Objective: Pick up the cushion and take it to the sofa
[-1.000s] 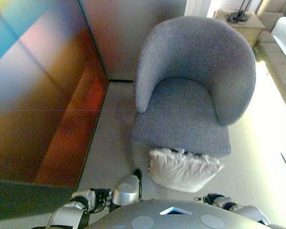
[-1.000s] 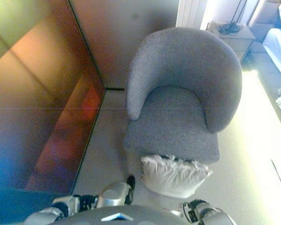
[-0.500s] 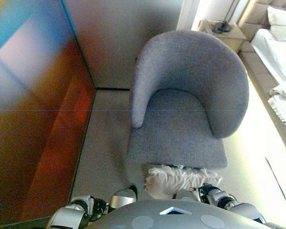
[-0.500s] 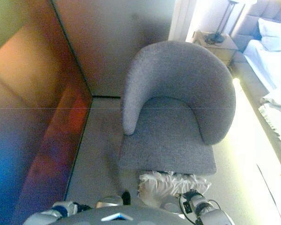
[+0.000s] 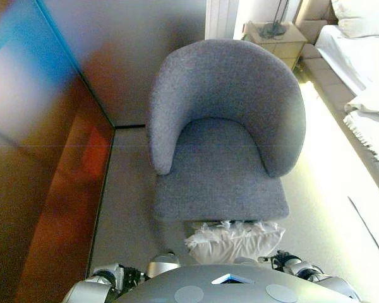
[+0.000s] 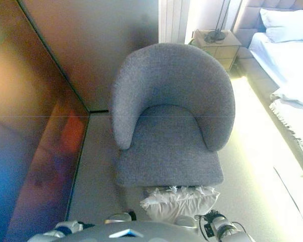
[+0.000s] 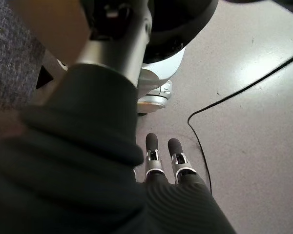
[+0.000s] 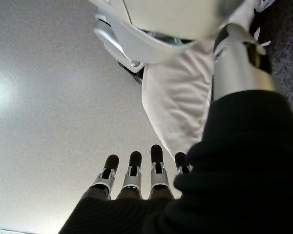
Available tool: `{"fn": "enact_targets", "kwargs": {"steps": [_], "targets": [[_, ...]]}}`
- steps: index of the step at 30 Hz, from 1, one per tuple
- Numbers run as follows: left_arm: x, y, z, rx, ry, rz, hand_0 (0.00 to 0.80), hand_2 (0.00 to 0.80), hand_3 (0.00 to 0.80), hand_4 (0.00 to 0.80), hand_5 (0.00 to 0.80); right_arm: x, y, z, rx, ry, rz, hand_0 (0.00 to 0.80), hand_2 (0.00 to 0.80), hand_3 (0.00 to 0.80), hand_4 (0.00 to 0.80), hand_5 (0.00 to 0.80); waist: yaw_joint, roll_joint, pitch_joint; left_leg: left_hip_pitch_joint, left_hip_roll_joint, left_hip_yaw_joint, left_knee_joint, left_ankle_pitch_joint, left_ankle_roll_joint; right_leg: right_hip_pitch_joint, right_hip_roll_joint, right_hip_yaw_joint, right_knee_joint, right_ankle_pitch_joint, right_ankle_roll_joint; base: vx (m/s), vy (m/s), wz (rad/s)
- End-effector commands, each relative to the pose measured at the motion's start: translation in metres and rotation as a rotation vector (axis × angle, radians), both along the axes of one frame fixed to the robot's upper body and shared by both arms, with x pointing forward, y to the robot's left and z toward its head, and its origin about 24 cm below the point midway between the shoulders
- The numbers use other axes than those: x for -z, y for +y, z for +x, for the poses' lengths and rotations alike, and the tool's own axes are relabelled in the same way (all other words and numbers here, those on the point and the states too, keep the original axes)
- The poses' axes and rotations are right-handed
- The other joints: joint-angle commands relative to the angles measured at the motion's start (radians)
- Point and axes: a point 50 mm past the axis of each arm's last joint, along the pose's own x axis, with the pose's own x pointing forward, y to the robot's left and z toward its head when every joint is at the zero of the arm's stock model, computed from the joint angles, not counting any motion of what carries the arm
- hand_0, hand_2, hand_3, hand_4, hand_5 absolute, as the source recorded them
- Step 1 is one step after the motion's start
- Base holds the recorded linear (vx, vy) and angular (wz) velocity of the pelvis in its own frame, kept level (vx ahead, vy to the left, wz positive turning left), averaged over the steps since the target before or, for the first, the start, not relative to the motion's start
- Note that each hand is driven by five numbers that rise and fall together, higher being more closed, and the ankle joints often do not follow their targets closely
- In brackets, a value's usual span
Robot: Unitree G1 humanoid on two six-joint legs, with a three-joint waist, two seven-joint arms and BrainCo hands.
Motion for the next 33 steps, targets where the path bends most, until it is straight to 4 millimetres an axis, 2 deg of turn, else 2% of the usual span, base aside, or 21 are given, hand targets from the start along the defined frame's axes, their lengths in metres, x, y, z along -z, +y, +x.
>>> {"fn": "enact_targets", "kwargs": {"steps": [1,3,5,8,11,19,28,33], "targets": [[-0.001,0.009,0.010,0.183,-0.002,0.285,0.000,0.000,0.000,0.000,0.000,-0.006,0.000,0.028,0.012,-0.090,-0.044,0.000,0.000,0.000,0.000,0.000,-0.007,-0.014,0.038,-0.065,-0.005,-0.034,0.038,0.041,0.039,-0.035,-0.059,-0.002,0.076,0.023,0.025,0.038,-0.046,0.02],[-0.002,0.009,0.019,0.200,-0.033,0.295,0.000,0.000,0.000,0.000,0.000,-0.010,-0.002,0.039,0.012,-0.149,-0.096,0.000,0.000,0.000,0.000,0.000,-0.006,-0.010,0.049,-0.085,-0.003,-0.038,0.048,0.042,0.035,-0.054,-0.060,0.000,0.080,0.023,0.024,-0.035,-0.041,0.03],[-0.004,0.008,0.035,0.218,-0.099,0.310,0.000,0.000,0.000,0.000,0.000,-0.019,-0.007,0.060,0.038,-0.265,-0.166,0.000,0.000,0.000,0.000,0.000,-0.005,-0.006,0.074,-0.123,0.001,-0.044,0.064,0.044,0.032,-0.088,-0.060,0.006,0.090,0.025,0.024,-0.158,-0.058,0.05],[-0.013,0.007,0.074,0.212,-0.251,0.322,0.000,0.000,0.000,0.000,0.000,-0.041,-0.011,0.108,0.062,-0.475,-0.220,0.000,0.000,0.000,0.000,0.000,-0.008,-0.004,0.152,-0.226,0.007,-0.054,0.121,0.047,0.029,-0.183,-0.062,0.017,0.129,0.026,0.019,-0.288,-0.087,0.05],[-0.021,0.004,0.103,0.205,-0.341,0.330,0.000,0.000,0.000,0.000,0.000,-0.059,-0.009,0.139,0.086,-0.587,-0.267,0.000,0.000,0.000,0.000,0.000,-0.015,-0.001,0.212,-0.339,0.004,-0.064,0.176,0.055,0.032,-0.289,-0.060,0.028,0.176,0.032,0.011,-0.247,-0.025,0.05],[-0.042,-0.006,0.156,0.140,-0.562,0.322,0.000,0.000,0.000,0.000,0.000,-0.099,-0.013,0.185,0.119,-0.818,-0.424,0.000,0.000,0.000,0.000,0.000,-0.030,0.016,0.332,-0.542,-0.019,-0.074,0.242,0.073,0.042,-0.491,-0.049,0.048,0.256,0.032,0.003,-0.142,0.024,-0.03],[-0.083,-0.045,0.226,0.235,-0.898,0.205,0.000,0.000,0.000,0.000,0.000,-0.143,-0.003,0.229,0.094,-0.989,-0.528,0.000,0.000,0.000,0.000,0.000,-0.047,0.024,0.436,-0.735,-0.024,-0.076,0.307,0.095,0.051,-0.677,-0.030,0.067,0.349,0.029,-0.001,-0.109,0.011,-0.06],[-0.101,-0.064,0.246,0.323,-0.994,0.130,0.000,0.000,0.000,0.000,0.000,-0.157,-0.004,0.238,0.123,-1.013,-0.588,0.000,0.000,0.000,0.000,0.000,-0.054,0.018,0.438,-0.836,-0.014,-0.080,0.346,0.091,0.054,-0.775,-0.024,0.073,0.387,0.029,-0.004,-0.040,-0.034,0.11]]}}
